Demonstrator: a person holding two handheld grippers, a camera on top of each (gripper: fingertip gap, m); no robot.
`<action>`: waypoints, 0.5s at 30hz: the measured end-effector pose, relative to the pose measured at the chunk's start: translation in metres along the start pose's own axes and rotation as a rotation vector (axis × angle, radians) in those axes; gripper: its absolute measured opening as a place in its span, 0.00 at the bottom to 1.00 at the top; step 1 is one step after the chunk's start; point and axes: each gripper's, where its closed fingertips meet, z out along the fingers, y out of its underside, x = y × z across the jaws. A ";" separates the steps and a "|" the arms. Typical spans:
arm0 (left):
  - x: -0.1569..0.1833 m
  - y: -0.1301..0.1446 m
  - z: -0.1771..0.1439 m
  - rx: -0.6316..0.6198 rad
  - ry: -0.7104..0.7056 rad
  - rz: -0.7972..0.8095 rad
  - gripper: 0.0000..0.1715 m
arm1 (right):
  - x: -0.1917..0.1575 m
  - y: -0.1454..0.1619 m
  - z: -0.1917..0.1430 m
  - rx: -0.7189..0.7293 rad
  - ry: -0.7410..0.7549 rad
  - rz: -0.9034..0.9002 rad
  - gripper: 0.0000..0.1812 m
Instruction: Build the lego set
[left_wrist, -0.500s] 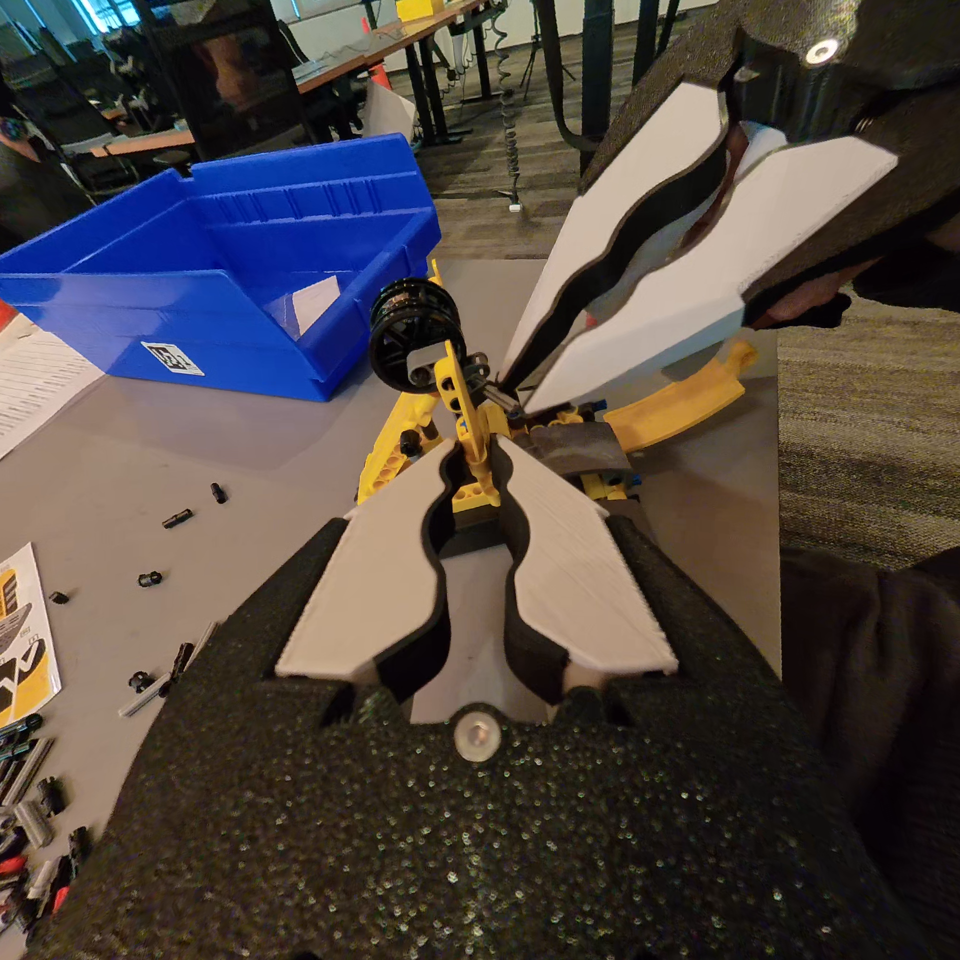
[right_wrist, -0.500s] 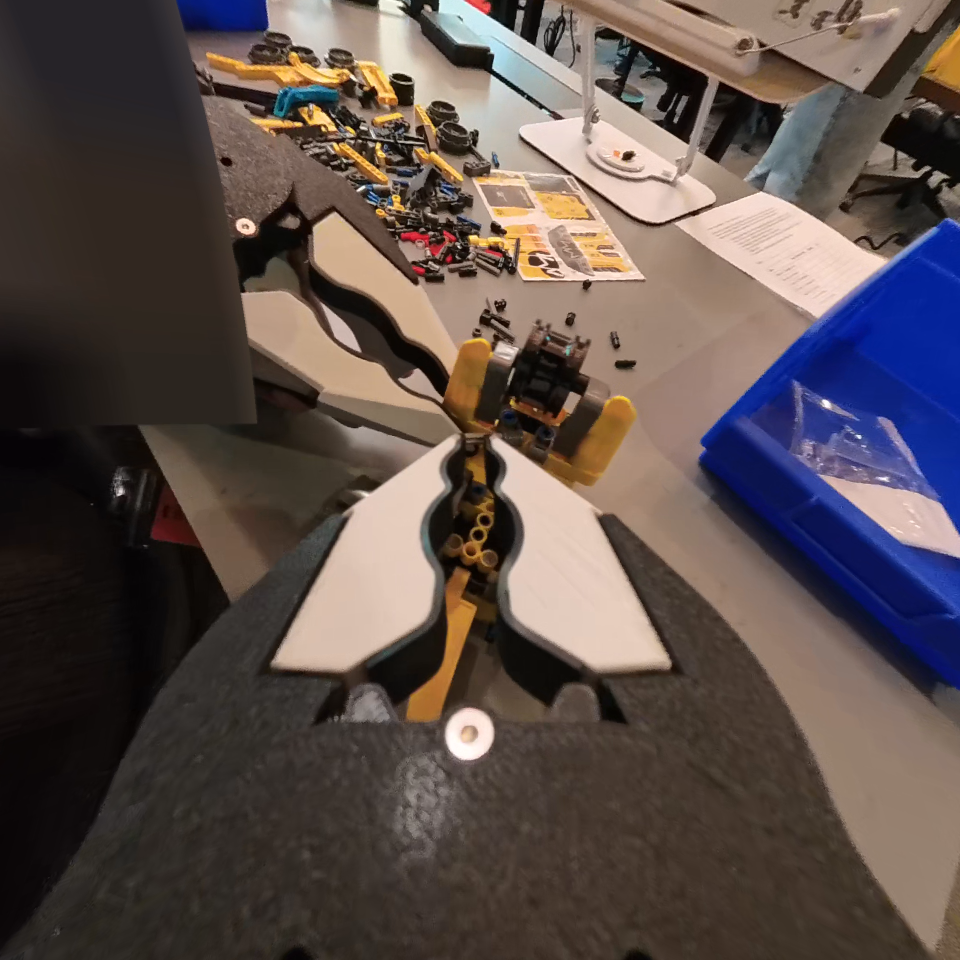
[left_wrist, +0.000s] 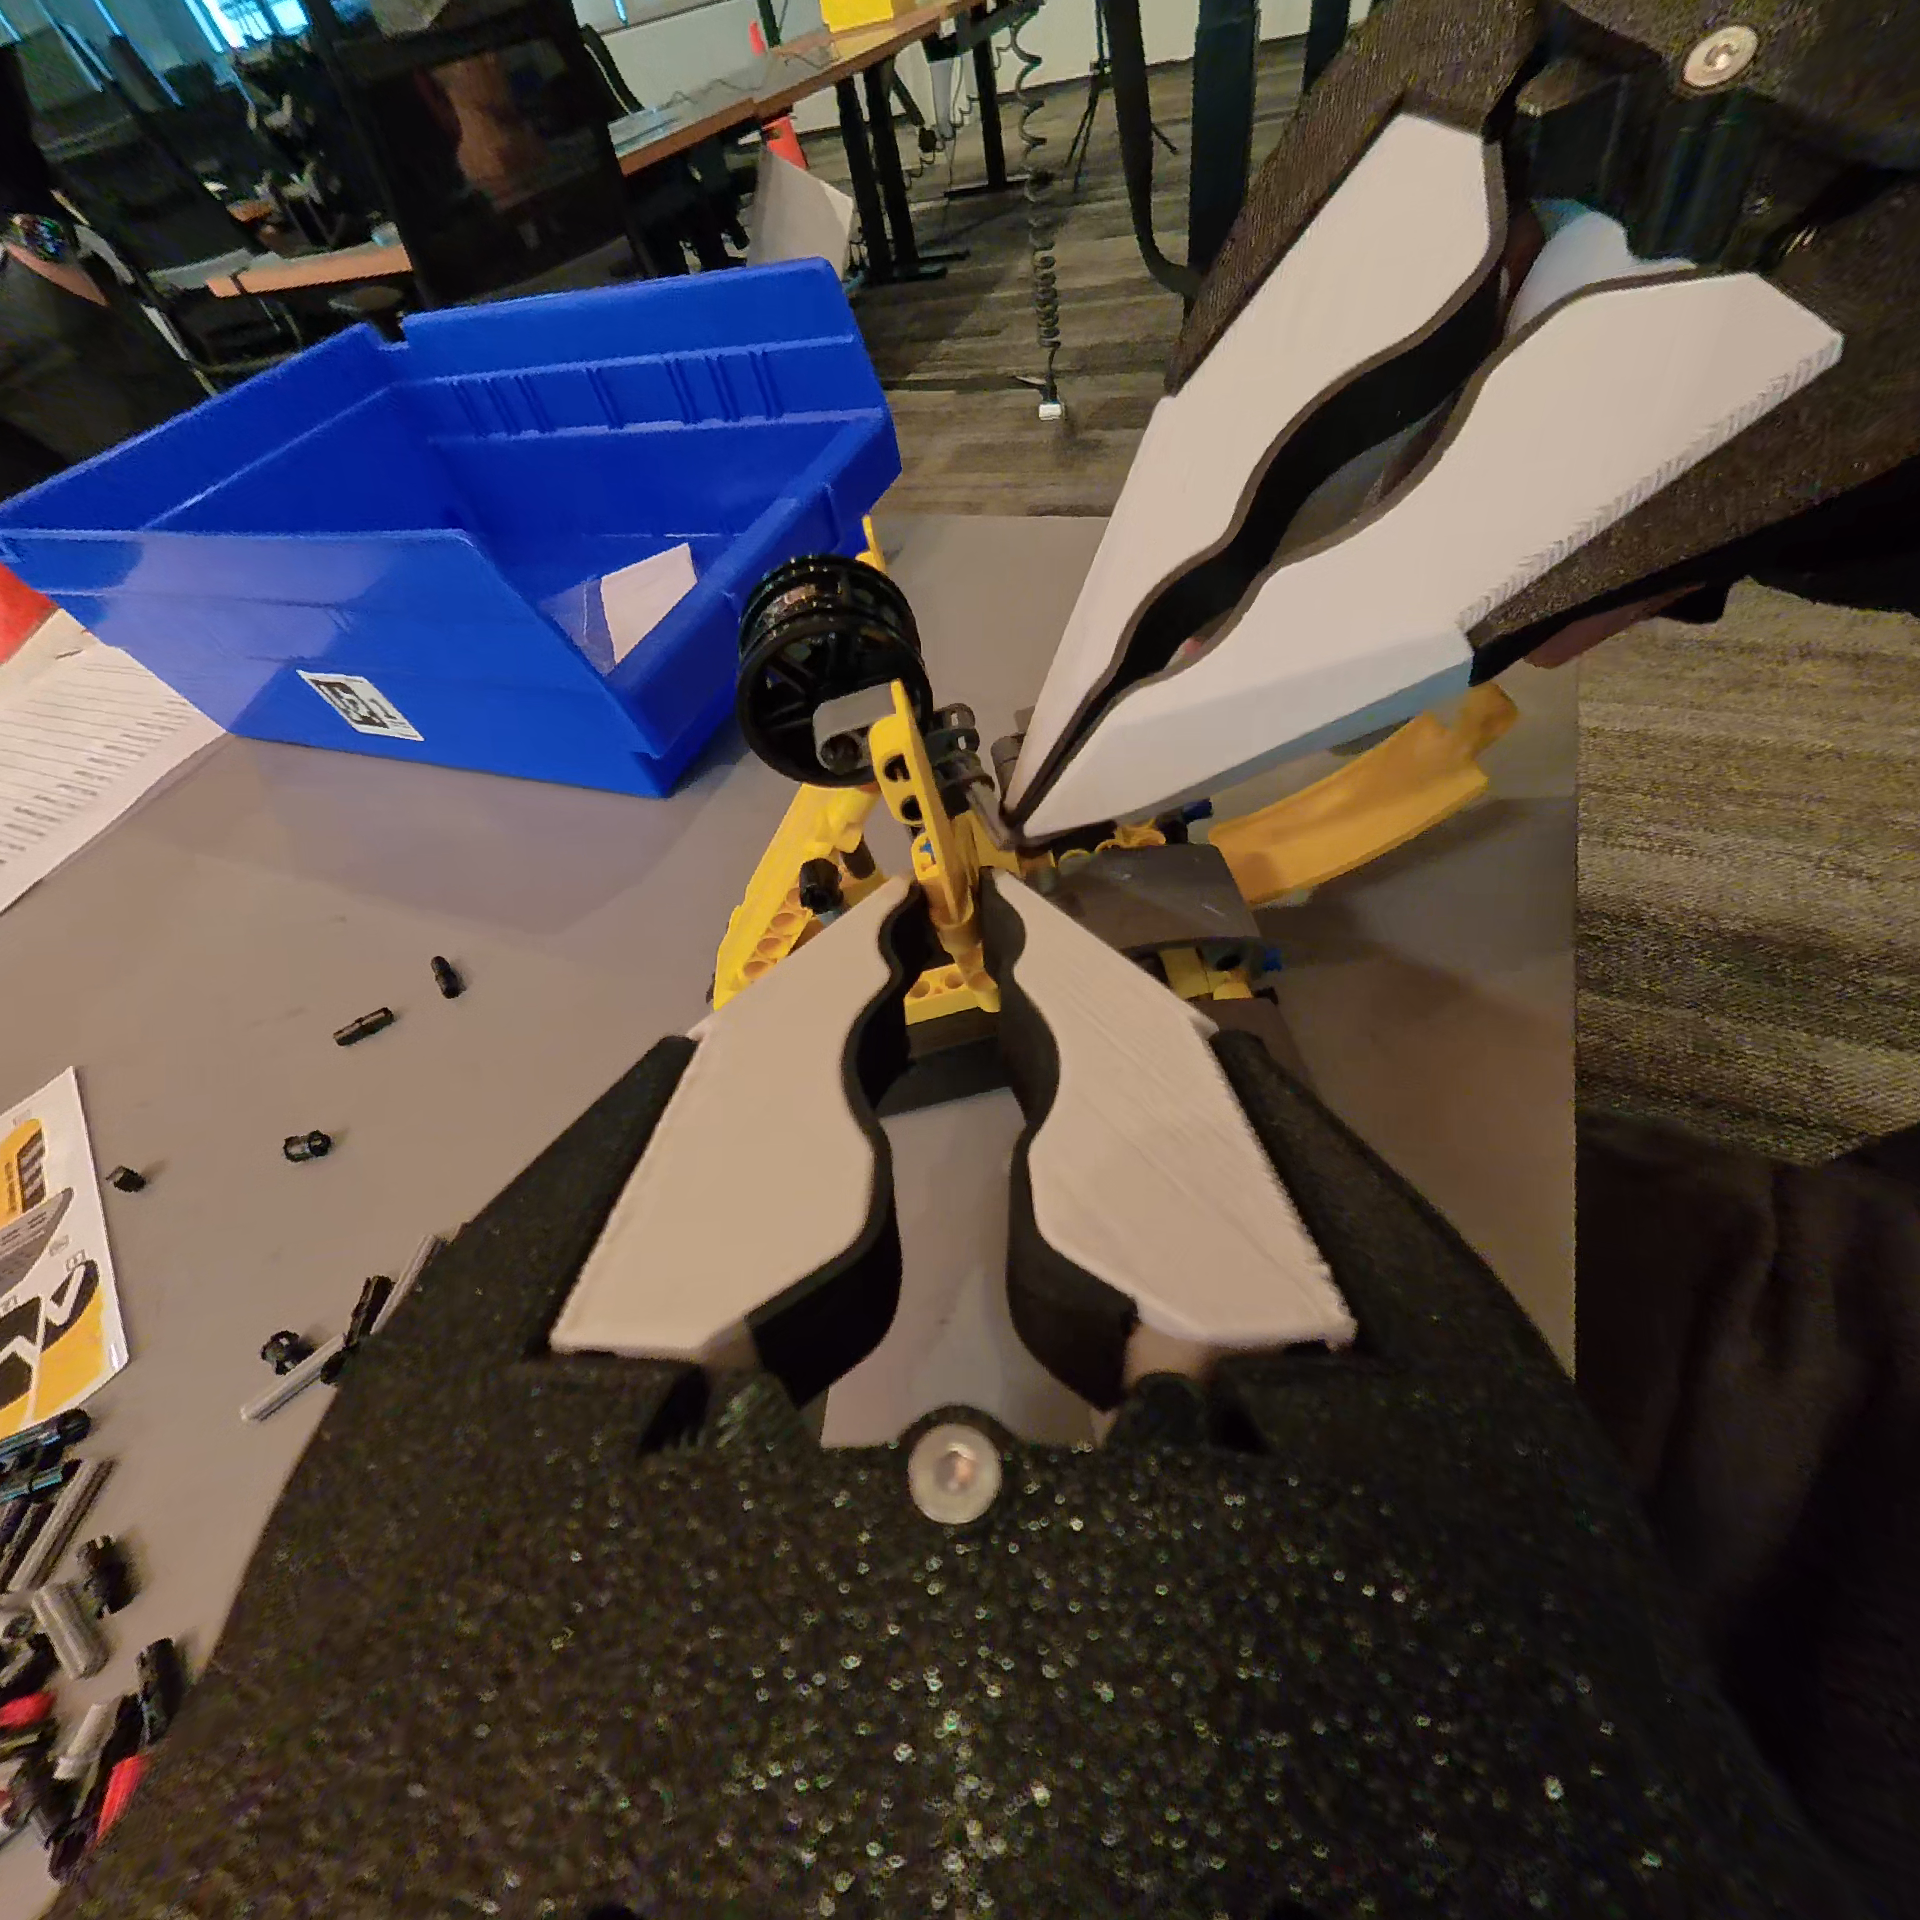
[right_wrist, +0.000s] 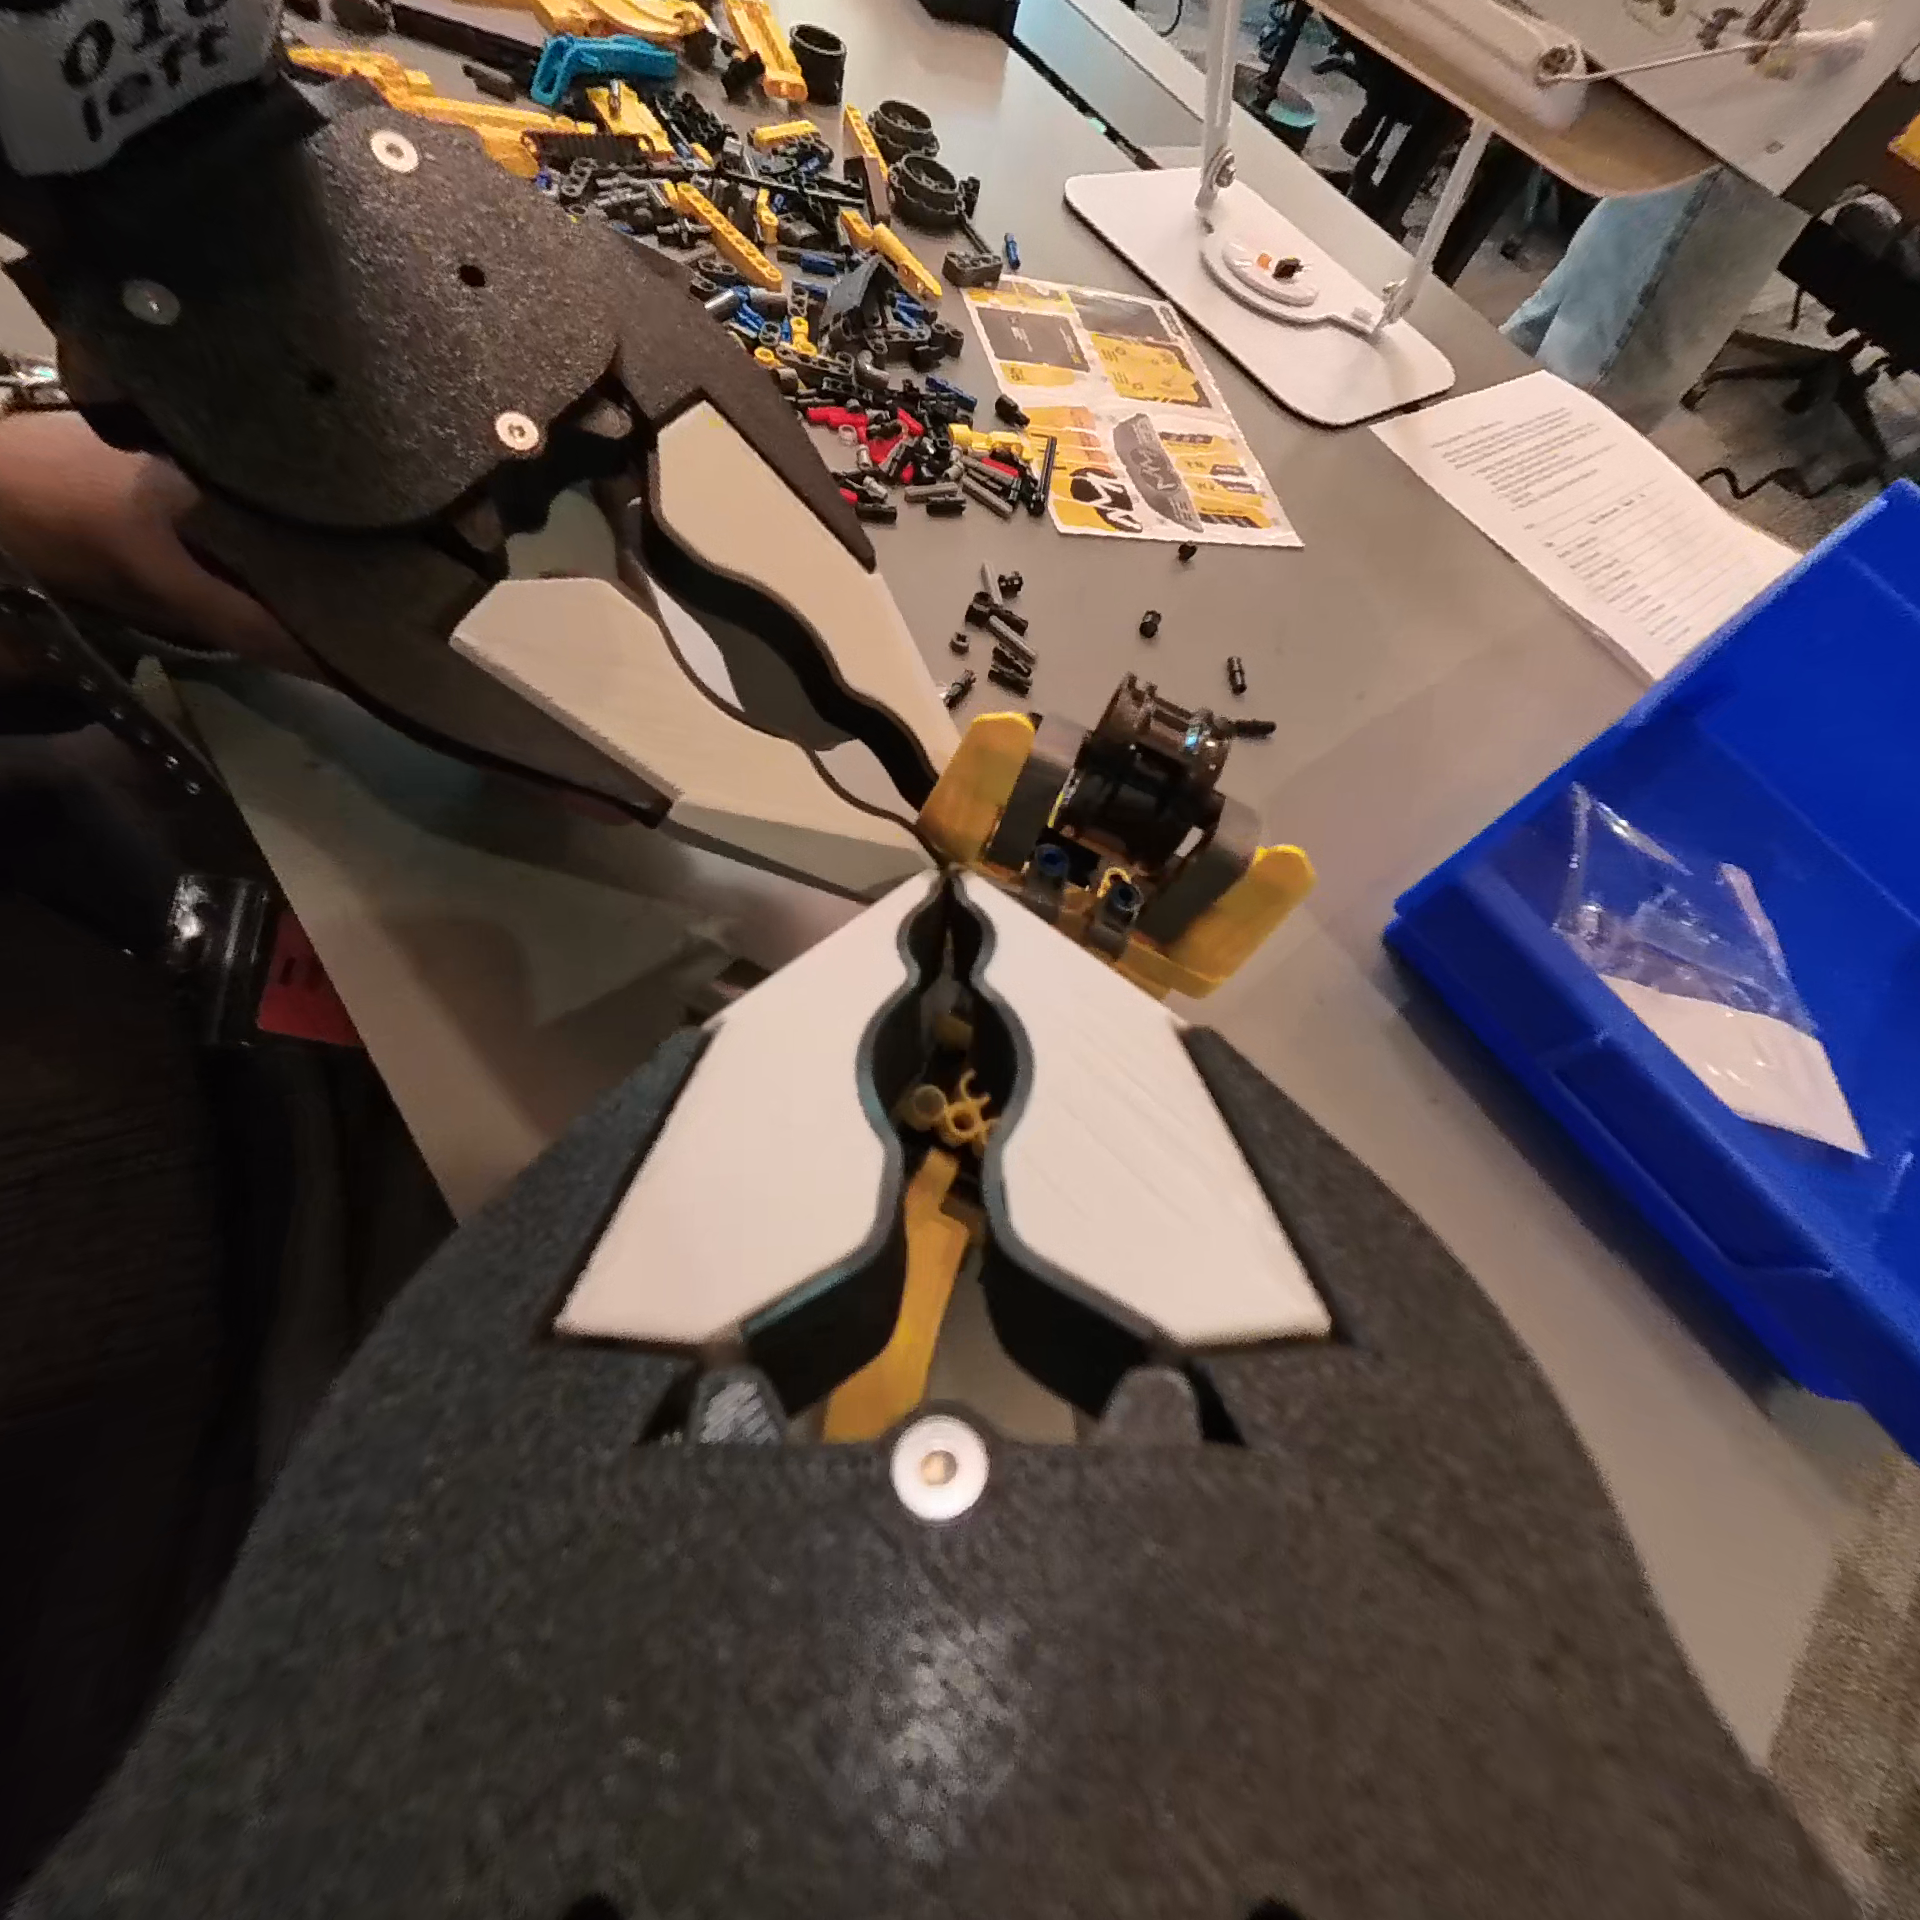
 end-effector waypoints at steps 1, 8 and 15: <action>0.000 0.000 0.000 0.000 0.001 0.000 0.05 | -0.001 -0.001 0.001 0.006 -0.005 0.007 0.00; 0.000 0.000 0.000 0.000 0.006 -0.008 0.05 | -0.002 -0.003 0.004 0.007 0.004 -0.010 0.00; 0.000 0.000 0.000 0.002 -0.008 0.007 0.05 | 0.023 -0.006 -0.026 0.094 0.160 0.018 0.09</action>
